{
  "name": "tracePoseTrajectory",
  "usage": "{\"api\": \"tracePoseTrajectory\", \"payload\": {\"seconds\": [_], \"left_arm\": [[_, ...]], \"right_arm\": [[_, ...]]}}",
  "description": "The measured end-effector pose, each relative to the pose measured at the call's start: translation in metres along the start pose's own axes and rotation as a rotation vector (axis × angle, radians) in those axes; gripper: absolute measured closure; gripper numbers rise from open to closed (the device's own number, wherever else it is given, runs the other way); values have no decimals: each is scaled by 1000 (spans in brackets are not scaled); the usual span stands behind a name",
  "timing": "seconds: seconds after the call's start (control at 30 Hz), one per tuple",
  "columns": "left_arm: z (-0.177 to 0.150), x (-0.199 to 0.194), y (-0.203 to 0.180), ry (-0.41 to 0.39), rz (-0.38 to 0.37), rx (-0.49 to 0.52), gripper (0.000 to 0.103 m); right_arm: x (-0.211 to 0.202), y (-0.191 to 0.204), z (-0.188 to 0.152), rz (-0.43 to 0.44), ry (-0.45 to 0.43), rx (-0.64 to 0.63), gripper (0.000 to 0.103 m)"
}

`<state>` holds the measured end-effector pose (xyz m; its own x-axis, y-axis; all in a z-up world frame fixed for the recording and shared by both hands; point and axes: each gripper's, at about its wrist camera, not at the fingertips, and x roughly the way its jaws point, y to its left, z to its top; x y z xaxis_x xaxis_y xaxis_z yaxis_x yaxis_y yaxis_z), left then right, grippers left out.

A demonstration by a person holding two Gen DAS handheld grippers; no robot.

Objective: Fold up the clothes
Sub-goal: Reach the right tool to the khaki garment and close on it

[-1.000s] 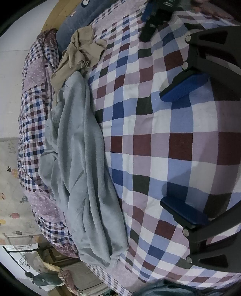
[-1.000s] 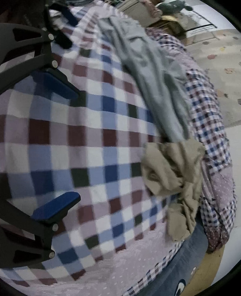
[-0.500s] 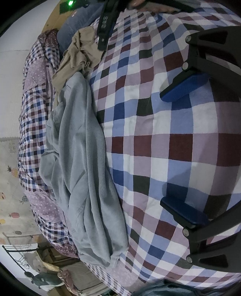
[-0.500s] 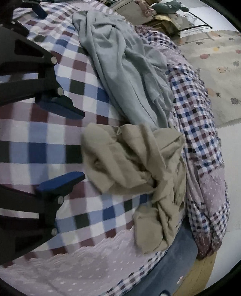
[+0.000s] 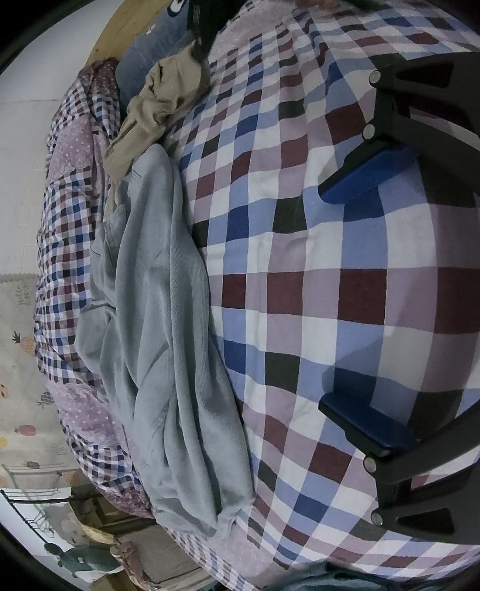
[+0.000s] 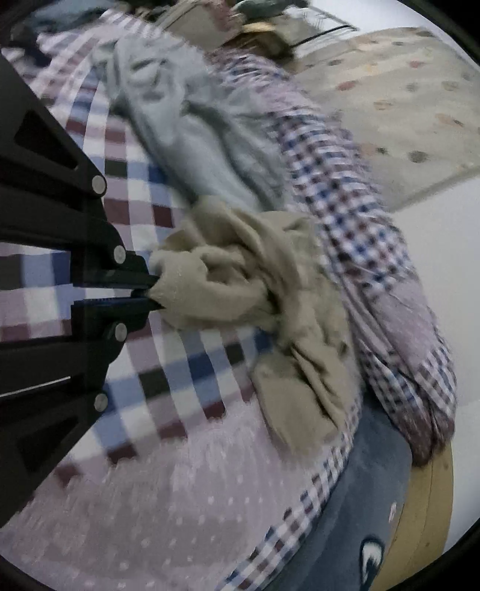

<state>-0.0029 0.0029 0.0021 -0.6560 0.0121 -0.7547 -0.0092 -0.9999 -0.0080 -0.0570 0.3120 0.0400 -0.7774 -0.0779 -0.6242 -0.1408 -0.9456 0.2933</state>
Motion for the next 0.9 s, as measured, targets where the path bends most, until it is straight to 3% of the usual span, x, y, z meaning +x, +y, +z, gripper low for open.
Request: {"api": "tracePoseTrajectory", "payload": {"seconds": [0.17, 0.3, 0.4, 0.47, 0.57, 0.77, 0.9], "left_arm": [[0, -5, 5, 6, -45, -33, 0], [-1, -11, 9, 6, -89, -74, 0], [-3, -15, 11, 8, -109, -95, 0], [-5, -17, 10, 7, -115, -98, 0], [-7, -19, 7, 6, -118, -90, 0], [-7, -17, 5, 6, -111, -75, 0], [-5, -13, 4, 11, -100, -76, 0]], "right_arm": [[-69, -16, 9, 1, -113, 66, 103], [-96, -29, -10, -91, -93, 72, 103], [-86, -28, -25, -157, -29, 21, 99], [-74, -19, -30, -103, -2, -5, 97], [-62, 5, -33, -71, 5, -94, 57], [-17, 70, -38, -35, 76, -369, 54], [20, 87, -48, -46, 151, -468, 54]]}}
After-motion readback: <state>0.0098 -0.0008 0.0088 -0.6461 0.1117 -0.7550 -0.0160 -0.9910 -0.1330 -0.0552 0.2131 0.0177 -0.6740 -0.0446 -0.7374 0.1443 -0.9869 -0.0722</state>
